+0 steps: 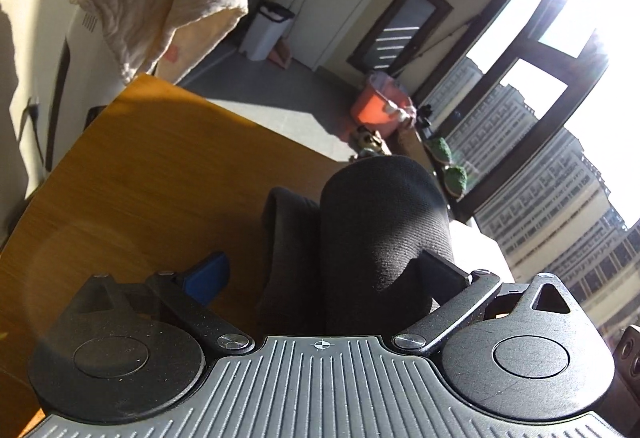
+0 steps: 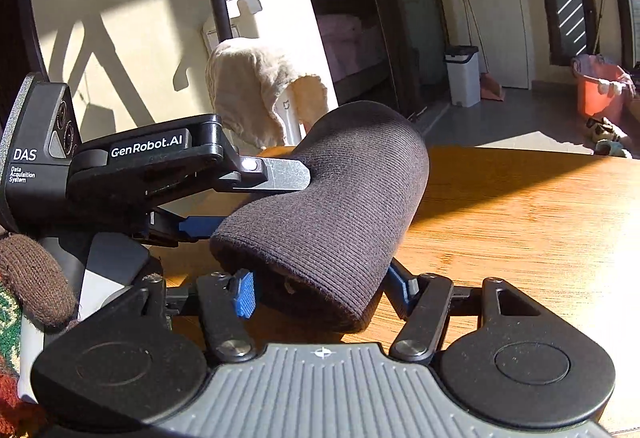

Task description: Fold clothes

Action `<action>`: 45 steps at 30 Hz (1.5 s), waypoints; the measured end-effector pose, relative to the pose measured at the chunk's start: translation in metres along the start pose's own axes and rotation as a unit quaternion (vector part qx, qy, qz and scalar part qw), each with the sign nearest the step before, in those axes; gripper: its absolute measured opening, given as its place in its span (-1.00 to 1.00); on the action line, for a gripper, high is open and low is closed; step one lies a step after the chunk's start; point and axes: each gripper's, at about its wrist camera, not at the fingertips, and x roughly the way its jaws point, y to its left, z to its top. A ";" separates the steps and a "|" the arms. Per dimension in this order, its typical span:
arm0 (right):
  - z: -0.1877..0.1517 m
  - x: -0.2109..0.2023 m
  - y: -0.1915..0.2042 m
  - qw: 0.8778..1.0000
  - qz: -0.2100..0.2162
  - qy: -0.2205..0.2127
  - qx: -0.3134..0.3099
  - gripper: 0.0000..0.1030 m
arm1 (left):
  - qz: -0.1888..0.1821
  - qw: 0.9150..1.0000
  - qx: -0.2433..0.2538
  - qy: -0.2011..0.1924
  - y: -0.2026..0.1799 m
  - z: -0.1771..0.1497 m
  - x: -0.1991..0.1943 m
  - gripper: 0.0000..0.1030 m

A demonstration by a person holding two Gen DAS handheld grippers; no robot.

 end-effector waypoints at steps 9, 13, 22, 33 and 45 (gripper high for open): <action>-0.020 -0.082 -0.052 0.996 -0.080 0.003 -0.044 -0.11 | -0.075 0.994 0.051 0.058 -0.074 -0.032 0.039 1.00; -0.028 -0.104 -0.063 0.987 -0.140 -0.011 -0.081 0.09 | -0.071 0.993 0.075 0.060 -0.099 -0.041 0.046 1.00; -0.044 -0.117 -0.003 0.937 -0.180 -0.103 -0.283 0.78 | -0.057 0.994 0.081 0.052 -0.099 -0.039 0.044 1.00; -0.041 -0.061 0.009 0.920 -0.213 -0.023 -0.328 0.36 | -0.018 0.994 0.107 0.015 -0.086 -0.034 0.022 0.92; -0.006 -0.066 0.008 0.926 -0.194 -0.030 -0.322 -0.18 | -0.022 0.985 0.166 0.044 -0.081 -0.051 0.033 -0.07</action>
